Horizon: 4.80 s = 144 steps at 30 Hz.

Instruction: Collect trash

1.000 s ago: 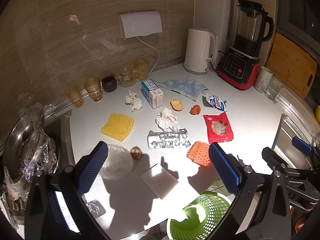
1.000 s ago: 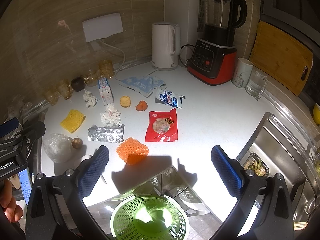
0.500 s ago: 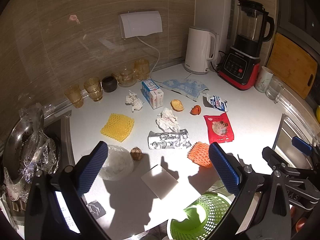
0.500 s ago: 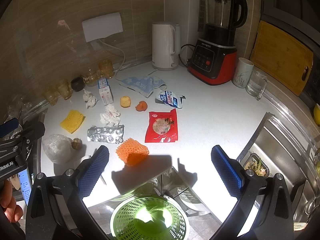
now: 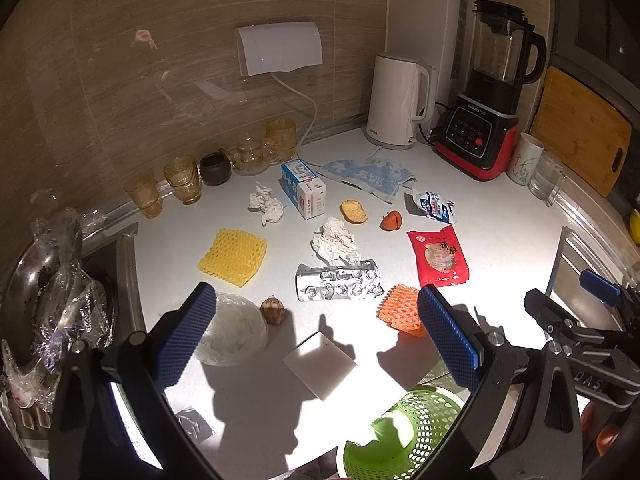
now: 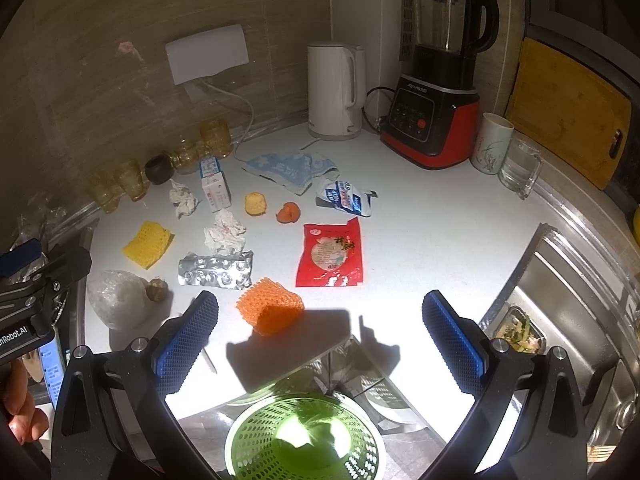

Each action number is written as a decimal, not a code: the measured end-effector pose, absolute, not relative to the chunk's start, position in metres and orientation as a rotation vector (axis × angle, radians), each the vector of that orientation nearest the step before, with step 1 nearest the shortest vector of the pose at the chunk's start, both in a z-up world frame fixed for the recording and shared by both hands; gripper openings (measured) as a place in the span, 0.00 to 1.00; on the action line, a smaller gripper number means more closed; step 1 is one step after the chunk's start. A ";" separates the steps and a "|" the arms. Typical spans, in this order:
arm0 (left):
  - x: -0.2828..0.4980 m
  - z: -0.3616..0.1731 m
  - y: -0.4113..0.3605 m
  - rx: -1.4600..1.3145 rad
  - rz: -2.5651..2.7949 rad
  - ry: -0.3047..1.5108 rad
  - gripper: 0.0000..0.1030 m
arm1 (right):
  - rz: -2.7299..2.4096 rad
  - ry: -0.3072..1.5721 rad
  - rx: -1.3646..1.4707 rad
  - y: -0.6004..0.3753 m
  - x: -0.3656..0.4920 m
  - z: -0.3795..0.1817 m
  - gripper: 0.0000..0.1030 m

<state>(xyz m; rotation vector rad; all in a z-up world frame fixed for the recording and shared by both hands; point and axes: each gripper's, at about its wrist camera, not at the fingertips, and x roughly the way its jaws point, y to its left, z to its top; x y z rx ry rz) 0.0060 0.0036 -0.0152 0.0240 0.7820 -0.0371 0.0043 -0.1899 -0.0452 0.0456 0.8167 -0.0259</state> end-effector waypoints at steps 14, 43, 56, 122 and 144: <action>0.026 -0.084 0.084 0.009 0.079 0.868 0.94 | 0.104 0.888 0.085 -0.157 0.020 -0.111 0.98; 0.100 -0.201 0.126 -0.034 0.007 1.057 0.68 | 0.223 1.014 -0.077 -0.062 0.030 -0.170 0.98; 0.087 -0.190 0.131 0.009 -0.064 1.027 0.10 | 0.344 1.090 -0.152 -0.034 0.047 -0.202 0.98; 0.045 -0.108 -0.031 0.182 -0.516 0.939 0.80 | 0.173 1.097 0.067 -0.187 -0.076 -0.181 0.94; 0.127 -0.175 0.046 0.044 -0.244 0.992 0.68 | 0.111 0.947 -0.014 -0.156 0.062 -0.152 0.98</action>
